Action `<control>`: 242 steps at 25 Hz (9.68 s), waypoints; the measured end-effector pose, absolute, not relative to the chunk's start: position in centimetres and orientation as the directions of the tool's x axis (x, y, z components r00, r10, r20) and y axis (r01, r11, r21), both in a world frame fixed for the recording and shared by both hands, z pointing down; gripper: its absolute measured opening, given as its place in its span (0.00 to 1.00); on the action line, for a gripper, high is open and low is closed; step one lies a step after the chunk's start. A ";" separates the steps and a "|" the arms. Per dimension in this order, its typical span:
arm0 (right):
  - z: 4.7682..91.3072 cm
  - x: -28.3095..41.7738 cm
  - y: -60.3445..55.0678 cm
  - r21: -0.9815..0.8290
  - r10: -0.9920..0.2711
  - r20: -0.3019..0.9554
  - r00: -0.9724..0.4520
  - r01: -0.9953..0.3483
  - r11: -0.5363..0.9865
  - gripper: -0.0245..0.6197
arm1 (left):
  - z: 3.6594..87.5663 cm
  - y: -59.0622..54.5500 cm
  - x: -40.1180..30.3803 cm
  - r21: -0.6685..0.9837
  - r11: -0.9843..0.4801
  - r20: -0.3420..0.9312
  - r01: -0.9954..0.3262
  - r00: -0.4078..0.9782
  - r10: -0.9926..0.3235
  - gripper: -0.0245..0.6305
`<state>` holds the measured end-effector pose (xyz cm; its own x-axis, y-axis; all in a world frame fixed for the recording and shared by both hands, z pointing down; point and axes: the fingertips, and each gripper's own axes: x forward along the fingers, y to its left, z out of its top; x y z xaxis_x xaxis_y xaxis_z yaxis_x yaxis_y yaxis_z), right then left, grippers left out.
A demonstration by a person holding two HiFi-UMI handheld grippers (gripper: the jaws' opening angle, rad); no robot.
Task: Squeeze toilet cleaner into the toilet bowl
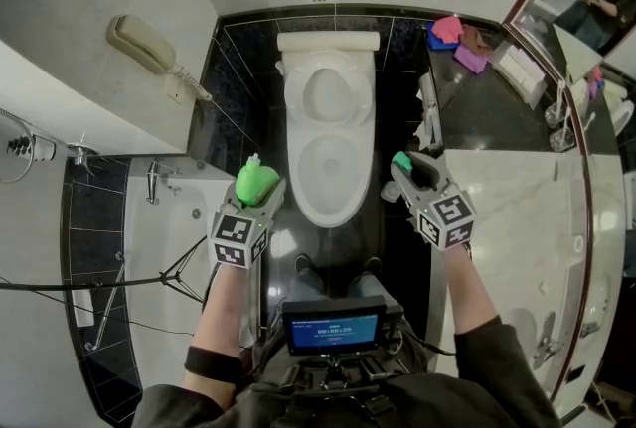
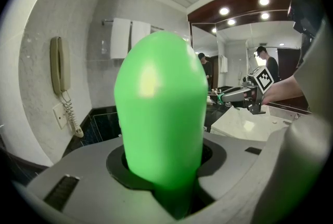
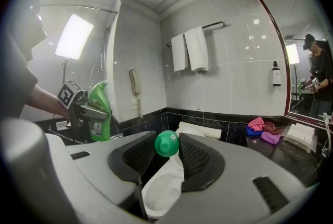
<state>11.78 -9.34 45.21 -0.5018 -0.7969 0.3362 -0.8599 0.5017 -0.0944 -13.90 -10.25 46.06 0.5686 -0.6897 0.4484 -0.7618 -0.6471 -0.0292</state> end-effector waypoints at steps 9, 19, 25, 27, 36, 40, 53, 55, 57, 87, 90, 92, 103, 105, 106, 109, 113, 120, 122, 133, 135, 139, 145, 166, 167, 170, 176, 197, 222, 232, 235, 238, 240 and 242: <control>47.8 12.1 -10.4 -0.112 -0.776 0.327 -0.539 -0.838 0.534 0.27 | 49.9 -10.2 -13.9 -0.128 -0.606 0.501 -0.785 0.476 -0.723 0.31; 51.1 9.4 -11.1 -0.150 -0.808 0.346 -0.476 -0.879 0.453 0.27 | 53.6 -10.5 -15.2 -0.190 -0.645 0.527 -0.740 0.477 -0.703 0.31; 53.0 7.1 -11.2 -0.095 -0.832 0.341 -0.438 -0.896 0.433 0.27 | 55.9 -10.9 -16.5 -0.240 -0.672 0.527 -0.700 0.488 -0.696 0.31; 53.7 7.0 -11.1 -0.086 -0.839 0.340 -0.424 -0.903 0.421 0.27 | 57.7 -10.8 -17.0 -0.259 -0.667 0.535 -0.698 0.471 -0.701 0.31; 61.6 7.9 -13.6 -0.135 -0.858 0.330 -0.393 -0.919 0.370 0.27 | 66.6 -13.1 -17.1 -0.406 -0.671 0.579 -0.620 0.394 -0.714 0.31; 66.8 8.1 -14.9 -0.154 -0.857 0.349 -0.378 -0.926 0.346 0.27 | 71.5 -14.6 -16.6 -0.452 -0.665 0.596 -0.594 0.353 -0.721 0.31; 79.4 9.7 -19.0 -0.179 -0.869 0.345 -0.356 -0.933 0.311 0.27 | 84.4 -19.5 -15.3 -0.699 -0.645 0.612 -0.309 0.209 -0.763 0.31; 81.1 9.7 -19.4 -0.185 -0.869 0.346 -0.353 -0.934 0.305 0.27 | 86.3 -20.0 -15.2 -0.726 -0.643 0.610 -0.245 0.201 -0.766 0.31; 82.6 9.8 -19.7 -0.194 -0.870 0.348 -0.349 -0.935 0.298 0.27 | 87.9 -20.4 -14.9 -0.736 -0.643 0.613 -0.213 0.193 -0.766 0.30; 95.3 13.1 -19.4 -0.288 -0.906 0.297 -0.302 -0.933 0.217 0.27 | 102.8 -20.8 -13.4 -0.708 -0.637 0.696 0.304 0.150 -0.702 0.30; 95.5 13.0 -19.0 -0.295 -0.903 0.304 -0.305 -0.931 0.215 0.27 | 103.4 -20.6 -13.3 -0.698 -0.648 0.707 0.305 0.149 -0.691 0.30; 95.7 13.3 -18.9 -0.290 -0.907 0.298 -0.298 -0.933 0.211 0.27 | 103.7 -20.5 -13.1 -0.695 -0.651 0.711 0.305 0.153 -0.687 0.30; 96.3 14.3 -18.3 -0.284 -0.911 0.308 -0.276 -0.940 0.189 0.27 | 105.2 -18.8 -12.2 -0.667 -0.670 0.739 0.326 0.176 -0.650 0.30; 96.1 14.4 -18.2 -0.289 -0.907 0.317 -0.277 -0.939 0.185 0.27 | 105.3 -18.6 -11.7 -0.662 -0.675 0.744 0.326 0.181 -0.643 0.30; 96.1 14.6 -18.1 -0.289 -0.907 0.319 -0.274 -0.940 0.182 0.27 | 105.3 -18.6 -11.3 -0.661 -0.675 0.745 0.328 0.185 -0.641 0.30; 95.8 15.2 -18.1 -0.287 -0.908 0.324 -0.265 -0.942 0.173 0.27 | 105.1 -18.8 -10.1 -0.663 -0.671 0.745 0.333 0.199 -0.637 0.30; 95.9 16.0 -17.9 -0.277 -0.910 0.330 -0.252 -0.947 0.162 0.27 | 105.2 -19.3 -8.2 -0.665 -0.668 0.744 0.335 0.216 -0.632 0.30; 96.0 17.1 -18.4 -0.271 -0.910 0.337 -0.242 -0.950 0.152 0.27 | 105.3 -20.9 -5.4 -0.664 -0.665 0.745 0.342 0.236 -0.624 0.30; 95.9 17.2 -18.6 -0.278 -0.905 0.346 -0.247 -0.948 0.152 0.27 | 105.4 -21.5 -4.6 -0.665 -0.664 0.745 0.343 0.240 -0.622 0.30; 95.8 18.5 -20.6 -0.282 -0.907 0.339 -0.249 -0.947 0.155 0.27 | 105.0 -26.4 -0.3 -0.678 -0.646 0.732 0.349 0.247 -0.635 0.30; 95.8 18.6 -20.9 -0.292 -0.904 0.344 -0.254 -0.944 0.154 0.27 | 105.2 -27.3 0.2 -0.672 -0.652 0.738 0.351 0.241 -0.631 0.30; 96.1 19.4 -21.3 -0.286 -0.909 0.335 -0.248 -0.946 0.153 0.27 | 105.8 -28.8 0.5 -0.656 -0.671 0.751 0.345 0.219 -0.622 0.30; 96.4 20.4 -22.1 -0.299 -0.906 0.339 -0.255 -0.942 0.153 0.27 | 106.8 -30.6 0.4 -0.651 -0.661 0.751 0.372 0.187 -0.634 0.30; 96.8 19.2 -24.9 -0.294 -0.896 0.323 -0.304 -0.932 0.211 0.27 | 106.6 -36.7 -5.1 -0.658 -0.690 0.728 0.301 0.021 -0.685 0.30; 96.7 19.0 -25.2 -0.292 -0.895 0.322 -0.309 -0.932 0.216 0.27 | 106.6 -36.9 -5.8 -0.659 -0.693 0.726 0.294 0.008 -0.687 0.30; 96.7 18.2 -26.0 -0.290 -0.892 0.317 -0.323 -0.928 0.234 0.27 | 106.7 -37.6 -8.3 -0.659 -0.702 0.722 0.269 -0.034 -0.691 0.30; 96.7 15.9 -26.4 -0.290 -0.876 0.319 -0.362 -0.917 0.274 0.27 | 106.6 -37.9 -13.0 -0.658 -0.724 0.722 0.206 -0.102 -0.684 0.30; 94.4 9.1 -23.3 -0.284 -0.854 0.322 -0.409 -0.902 0.325 0.27 | 105.5 -30.2 -24.3 -0.622 -0.765 0.742 0.169 -0.184 -0.644 0.30; 89.3 8.3 -16.8 -0.241 -0.863 0.365 -0.349 -0.931 0.274 0.27 | 105.9 -15.7 -19.6 -0.539 -0.834 0.839 0.121 -0.016 -0.544 0.30; 86.6 8.8 -15.4 -0.228 -0.855 0.384 -0.348 -0.933 0.277 0.27 | 102.1 -14.6 -12.6 -0.352 -0.872 0.840 -0.340 0.296 -0.454 0.30; 85.4 8.9 -15.5 -0.220 -0.856 0.377 -0.353 -0.932 0.287 0.27 | 99.9 -14.2 -11.3 -0.307 -0.870 0.817 -0.386 0.363 -0.449 0.30; 83.5 8.7 -15.3 -0.210 -0.857 0.363 -0.366 -0.928 0.307 0.27 | 96.6 -13.4 -10.2 -0.218 -0.866 0.780 -0.450 0.453 -0.431 0.30; 81.4 8.1 -15.0 -0.215 -0.846 0.366 -0.387 -0.920 0.328 0.27 | 93.5 -13.0 -9.6 -0.142 -0.857 0.745 -0.495 0.516 -0.422 0.30; 79.0 7.6 -14.6 -0.221 -0.835 0.367 -0.409 -0.911 0.349 0.27 | 90.0 -12.7 -9.0 -0.065 -0.848 0.700 -0.526 0.582 -0.414 0.30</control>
